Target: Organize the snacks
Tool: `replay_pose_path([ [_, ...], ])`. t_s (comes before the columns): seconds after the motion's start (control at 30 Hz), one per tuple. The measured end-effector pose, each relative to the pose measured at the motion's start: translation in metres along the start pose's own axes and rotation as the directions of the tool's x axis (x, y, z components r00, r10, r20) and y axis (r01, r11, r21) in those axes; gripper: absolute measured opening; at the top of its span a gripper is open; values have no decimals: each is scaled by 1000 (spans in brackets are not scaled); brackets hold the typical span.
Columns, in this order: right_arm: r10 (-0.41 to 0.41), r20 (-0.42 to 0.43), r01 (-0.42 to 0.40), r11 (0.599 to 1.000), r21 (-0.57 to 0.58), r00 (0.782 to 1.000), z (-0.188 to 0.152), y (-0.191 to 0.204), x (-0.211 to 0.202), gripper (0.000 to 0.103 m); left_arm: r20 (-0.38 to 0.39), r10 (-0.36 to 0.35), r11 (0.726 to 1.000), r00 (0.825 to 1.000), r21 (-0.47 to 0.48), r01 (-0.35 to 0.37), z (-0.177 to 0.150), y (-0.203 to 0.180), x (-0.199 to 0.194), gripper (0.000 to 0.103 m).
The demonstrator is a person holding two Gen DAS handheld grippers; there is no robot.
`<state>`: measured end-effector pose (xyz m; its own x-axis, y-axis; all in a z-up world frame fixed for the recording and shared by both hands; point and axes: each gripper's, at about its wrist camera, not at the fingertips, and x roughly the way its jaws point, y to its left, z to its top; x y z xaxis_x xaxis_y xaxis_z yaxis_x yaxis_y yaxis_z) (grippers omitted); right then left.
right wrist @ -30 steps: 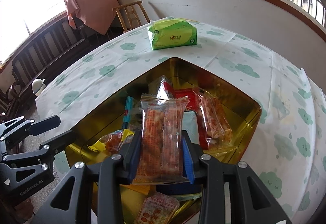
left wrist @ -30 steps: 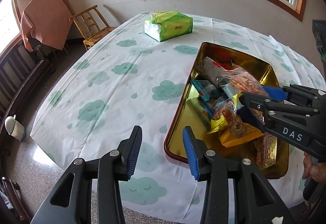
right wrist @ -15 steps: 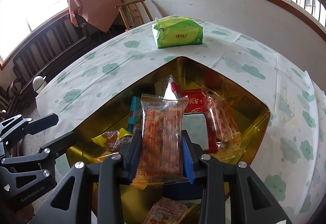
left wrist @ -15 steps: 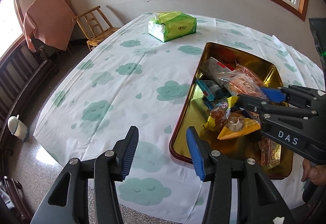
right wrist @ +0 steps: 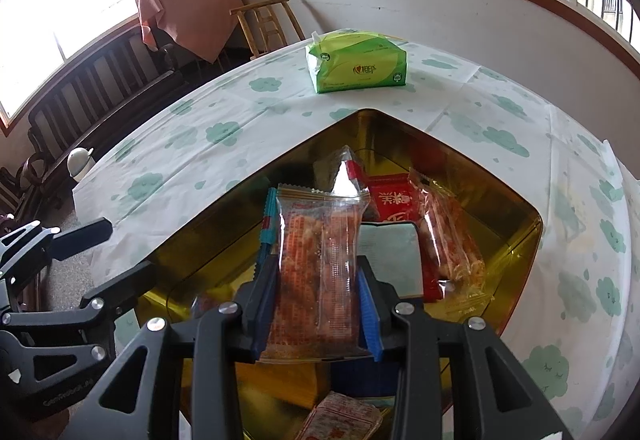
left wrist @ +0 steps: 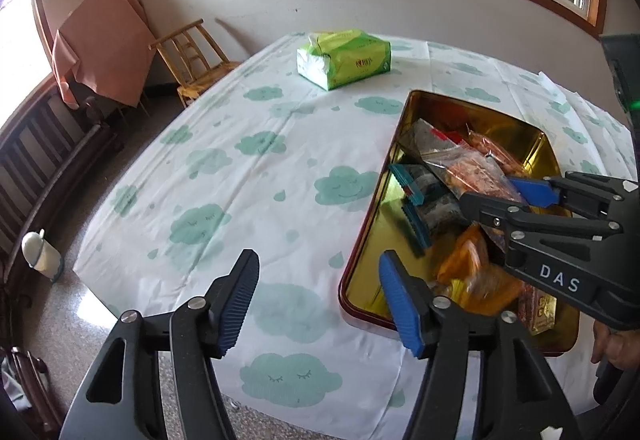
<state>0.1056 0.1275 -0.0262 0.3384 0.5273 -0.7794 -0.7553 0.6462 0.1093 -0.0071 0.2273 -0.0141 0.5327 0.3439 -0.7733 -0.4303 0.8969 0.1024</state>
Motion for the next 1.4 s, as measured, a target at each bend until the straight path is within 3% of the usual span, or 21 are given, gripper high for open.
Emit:
replay_pose_path([
  [0.17, 9, 17, -9, 1000, 9, 1000, 0, 0, -5, 37, 2, 8, 1000, 1000, 4, -8, 2, -2, 0, 68],
  [0.5, 9, 49, -10, 1000, 16, 999, -3, 0, -13, 38, 13, 10, 1000, 1000, -1, -10, 2, -2, -3, 73],
  [0.93, 13, 73, -15, 1000, 24, 997, -4, -3, -20, 38, 11, 9, 1000, 1000, 5, -9, 3, -6, -5, 74],
  [1.2, 3, 132, -4, 1000, 9, 991, -11, 2, -41, 38, 50, -2, 1000, 999, 7, 1, 3, -7, -15, 74],
  [1.4, -23, 204, 28, 999, -21, 979, -20, 12, -69, 43, 91, 34, 999, 995, -15, -33, 1, -4, -31, 75],
])
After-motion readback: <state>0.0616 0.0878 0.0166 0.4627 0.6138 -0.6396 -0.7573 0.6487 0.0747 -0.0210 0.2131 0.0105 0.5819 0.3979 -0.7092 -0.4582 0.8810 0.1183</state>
